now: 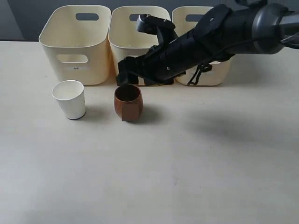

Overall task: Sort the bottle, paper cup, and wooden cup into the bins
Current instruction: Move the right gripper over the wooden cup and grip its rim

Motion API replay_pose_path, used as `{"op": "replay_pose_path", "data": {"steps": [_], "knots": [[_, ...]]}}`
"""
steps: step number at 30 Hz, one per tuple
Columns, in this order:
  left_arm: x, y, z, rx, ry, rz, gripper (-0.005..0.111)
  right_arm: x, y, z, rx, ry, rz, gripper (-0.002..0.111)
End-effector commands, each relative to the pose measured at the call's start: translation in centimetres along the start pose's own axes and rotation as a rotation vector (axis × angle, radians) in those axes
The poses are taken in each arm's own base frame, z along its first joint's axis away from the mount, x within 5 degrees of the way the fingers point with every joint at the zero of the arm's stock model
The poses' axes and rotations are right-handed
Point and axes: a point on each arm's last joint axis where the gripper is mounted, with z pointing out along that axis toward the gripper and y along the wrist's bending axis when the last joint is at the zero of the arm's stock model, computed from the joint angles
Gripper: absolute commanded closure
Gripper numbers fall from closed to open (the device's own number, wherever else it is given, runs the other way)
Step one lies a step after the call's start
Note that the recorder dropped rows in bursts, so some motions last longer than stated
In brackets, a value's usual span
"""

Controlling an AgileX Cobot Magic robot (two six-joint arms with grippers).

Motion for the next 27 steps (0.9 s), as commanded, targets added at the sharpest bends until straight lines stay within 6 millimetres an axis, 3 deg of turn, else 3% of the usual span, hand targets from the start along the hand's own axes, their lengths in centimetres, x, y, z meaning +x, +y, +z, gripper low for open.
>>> {"op": "replay_pose_path", "data": {"steps": [1, 16, 27], "knots": [[0.0, 0.0, 0.0, 0.002, -0.010, -0.001, 0.107, 0.1, -0.8, 1.0, 0.034, -0.013, 0.036, 0.035], [0.0, 0.0, 0.0, 0.002, -0.010, -0.001, 0.107, 0.6, -1.9, 2.5, 0.069, -0.012, 0.072, 0.035], [0.0, 0.0, 0.0, 0.002, -0.010, -0.001, 0.107, 1.9, -3.5, 4.9, 0.104, 0.017, 0.122, 0.035]]}}
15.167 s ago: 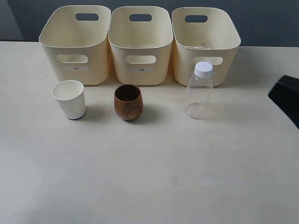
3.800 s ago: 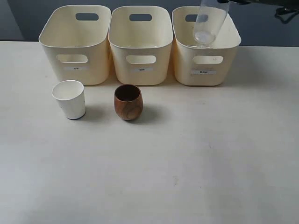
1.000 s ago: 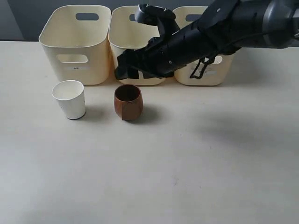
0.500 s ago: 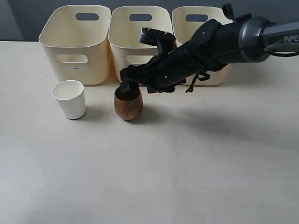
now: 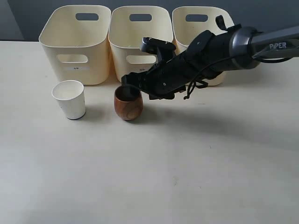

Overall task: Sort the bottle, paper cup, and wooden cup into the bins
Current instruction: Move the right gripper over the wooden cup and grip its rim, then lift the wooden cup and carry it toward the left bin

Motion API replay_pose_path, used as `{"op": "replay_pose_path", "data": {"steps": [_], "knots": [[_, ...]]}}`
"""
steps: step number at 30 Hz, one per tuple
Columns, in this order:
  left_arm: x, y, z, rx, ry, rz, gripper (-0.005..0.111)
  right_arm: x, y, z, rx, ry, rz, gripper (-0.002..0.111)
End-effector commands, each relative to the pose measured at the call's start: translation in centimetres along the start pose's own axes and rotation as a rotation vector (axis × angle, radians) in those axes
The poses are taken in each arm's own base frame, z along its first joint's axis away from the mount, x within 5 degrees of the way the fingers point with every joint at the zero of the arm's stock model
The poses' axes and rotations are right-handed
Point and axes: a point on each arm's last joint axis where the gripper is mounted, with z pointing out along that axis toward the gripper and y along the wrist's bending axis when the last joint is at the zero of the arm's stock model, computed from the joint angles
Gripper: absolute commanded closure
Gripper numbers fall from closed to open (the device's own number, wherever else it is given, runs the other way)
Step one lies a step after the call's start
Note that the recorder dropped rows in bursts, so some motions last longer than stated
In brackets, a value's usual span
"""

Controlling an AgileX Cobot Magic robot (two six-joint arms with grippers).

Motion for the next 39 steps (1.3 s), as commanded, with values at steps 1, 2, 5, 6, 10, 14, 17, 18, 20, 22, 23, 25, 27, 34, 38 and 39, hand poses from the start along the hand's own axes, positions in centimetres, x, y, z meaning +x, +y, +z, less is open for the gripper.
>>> {"op": "replay_pose_path", "data": {"steps": [1, 2, 5, 6, 10, 14, 17, 18, 20, 22, 23, 25, 27, 34, 38, 39], "knots": [[0.0, 0.0, 0.0, 0.002, -0.010, -0.001, 0.107, 0.0, -0.5, 0.7, 0.024, -0.021, 0.012, 0.035], [0.0, 0.0, 0.0, 0.002, -0.010, -0.001, 0.107, 0.0, -0.5, 0.7, 0.025, -0.019, 0.013, 0.035], [0.0, 0.0, 0.0, 0.002, -0.010, -0.001, 0.107, 0.0, -0.5, 0.7, 0.026, -0.021, 0.012, 0.035], [0.0, 0.0, 0.0, 0.002, -0.010, -0.001, 0.107, 0.0, -0.5, 0.7, 0.025, -0.021, 0.012, 0.036], [0.0, 0.0, 0.0, 0.002, -0.010, -0.001, 0.107, 0.1, -0.5, 0.7, 0.022, -0.012, 0.008, 0.056], [0.0, 0.0, 0.0, 0.002, -0.008, -0.001, 0.107, 0.2, -0.5, 0.7, 0.017, 0.006, -0.017, 0.097], [0.0, 0.0, 0.0, 0.002, -0.008, -0.001, 0.107, 0.4, -0.5, 0.7, 0.026, 0.021, -0.052, 0.108], [0.0, 0.0, 0.0, 0.002, -0.008, -0.001, 0.107, 0.4, -0.5, 0.7, 0.025, 0.026, -0.057, 0.108], [0.0, 0.0, 0.0, 0.002, -0.010, -0.001, 0.107, 0.5, -0.5, 0.7, 0.021, 0.033, -0.059, 0.108], [0.0, 0.0, 0.0, 0.002, -0.010, -0.001, 0.107, 0.4, -0.4, 0.6, 0.014, 0.030, -0.047, 0.108], [0.0, 0.0, 0.0, 0.002, -0.010, -0.001, 0.107, 0.2, -0.2, 0.4, 0.009, 0.025, -0.050, 0.108], [0.0, 0.0, 0.0, 0.002, -0.010, -0.001, 0.107, -0.4, 0.4, -0.5, -0.007, 0.007, -0.061, 0.108], [0.0, 0.0, 0.0, 0.002, -0.010, -0.001, 0.107, -1.1, 1.4, -1.6, -0.044, -0.001, -0.075, 0.108], [0.0, 0.0, 0.0, 0.002, -0.010, -0.001, 0.107, -4.1, 6.9, -6.6, -0.174, -0.110, -0.178, 0.108], [0.0, 0.0, 0.0, 0.002, -0.010, -0.001, 0.107, -4.9, 9.6, -7.5, -0.202, -0.186, -0.224, 0.108], [0.0, 0.0, 0.0, 0.002, -0.010, -0.001, 0.107, -5.1, 10.2, -7.6, -0.203, -0.210, -0.233, 0.108]]}}
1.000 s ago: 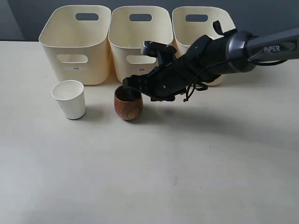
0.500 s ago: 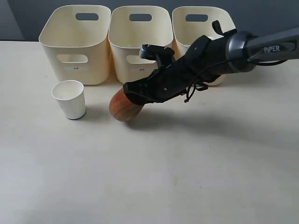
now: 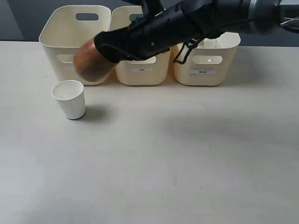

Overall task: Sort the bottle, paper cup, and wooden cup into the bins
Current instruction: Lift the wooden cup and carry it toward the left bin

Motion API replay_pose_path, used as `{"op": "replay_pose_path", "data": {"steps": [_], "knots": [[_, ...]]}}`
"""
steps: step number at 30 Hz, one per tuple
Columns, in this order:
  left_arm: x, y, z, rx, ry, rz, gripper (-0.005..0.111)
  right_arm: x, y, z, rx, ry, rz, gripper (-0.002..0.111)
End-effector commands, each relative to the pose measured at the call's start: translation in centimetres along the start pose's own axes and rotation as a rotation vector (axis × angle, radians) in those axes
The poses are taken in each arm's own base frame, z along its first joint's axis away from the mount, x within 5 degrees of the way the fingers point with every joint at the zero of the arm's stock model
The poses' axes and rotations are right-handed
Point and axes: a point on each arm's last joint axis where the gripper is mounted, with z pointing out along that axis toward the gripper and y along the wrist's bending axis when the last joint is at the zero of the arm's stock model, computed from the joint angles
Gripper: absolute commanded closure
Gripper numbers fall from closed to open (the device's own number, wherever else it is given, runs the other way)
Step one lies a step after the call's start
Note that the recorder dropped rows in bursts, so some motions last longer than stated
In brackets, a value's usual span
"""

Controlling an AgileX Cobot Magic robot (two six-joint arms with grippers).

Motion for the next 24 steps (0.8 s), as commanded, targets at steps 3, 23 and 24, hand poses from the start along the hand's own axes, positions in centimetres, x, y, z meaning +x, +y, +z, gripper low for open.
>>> {"op": "replay_pose_path", "data": {"steps": [3, 23, 24], "knots": [[0.0, 0.0, 0.0, 0.002, -0.010, -0.001, 0.107, -2.0, 3.0, -0.1, 0.014, -0.167, -0.059, 0.108], [0.0, 0.0, 0.0, 0.002, -0.010, -0.001, 0.107, -3.9, 1.5, 3.2, 0.122, -0.334, -0.044, 0.108], [0.0, 0.0, 0.0, 0.002, -0.010, -0.001, 0.107, -4.1, 1.6, 3.5, 0.118, -0.337, -0.046, 0.108]]}}
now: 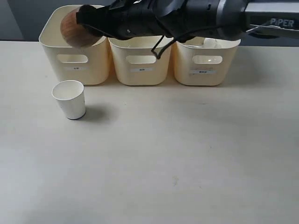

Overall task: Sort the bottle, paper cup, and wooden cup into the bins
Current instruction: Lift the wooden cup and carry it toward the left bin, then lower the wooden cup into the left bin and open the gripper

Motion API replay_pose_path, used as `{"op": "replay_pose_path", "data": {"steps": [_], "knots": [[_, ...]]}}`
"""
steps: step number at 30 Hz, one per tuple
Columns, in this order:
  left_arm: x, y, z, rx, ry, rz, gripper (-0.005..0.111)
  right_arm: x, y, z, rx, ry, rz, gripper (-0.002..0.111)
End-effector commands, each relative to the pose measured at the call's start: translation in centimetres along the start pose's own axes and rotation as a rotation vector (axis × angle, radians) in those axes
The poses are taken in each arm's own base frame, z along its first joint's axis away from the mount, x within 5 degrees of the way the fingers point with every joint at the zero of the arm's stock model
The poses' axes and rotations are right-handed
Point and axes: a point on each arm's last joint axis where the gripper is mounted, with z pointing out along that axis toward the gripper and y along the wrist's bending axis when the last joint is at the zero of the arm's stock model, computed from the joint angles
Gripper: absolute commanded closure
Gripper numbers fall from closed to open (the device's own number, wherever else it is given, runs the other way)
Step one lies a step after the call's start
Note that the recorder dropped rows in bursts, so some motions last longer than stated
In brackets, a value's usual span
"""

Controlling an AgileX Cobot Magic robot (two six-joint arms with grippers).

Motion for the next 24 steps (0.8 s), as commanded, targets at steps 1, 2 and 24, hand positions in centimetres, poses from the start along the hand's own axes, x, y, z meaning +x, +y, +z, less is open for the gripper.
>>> {"op": "replay_pose_path", "data": {"steps": [1, 2, 24], "knots": [[0.0, 0.0, 0.0, 0.002, -0.010, -0.001, 0.107, -1.1, 0.4, 1.4, -0.018, -0.040, -0.001, 0.108], [0.0, 0.0, 0.0, 0.002, -0.010, -0.001, 0.107, -1.3, 0.4, 1.9, -0.024, -0.045, -0.002, 0.108], [0.0, 0.0, 0.0, 0.002, -0.007, -0.001, 0.107, -1.1, -1.8, 9.6, 0.035, -0.207, 0.064, 0.109]]}}
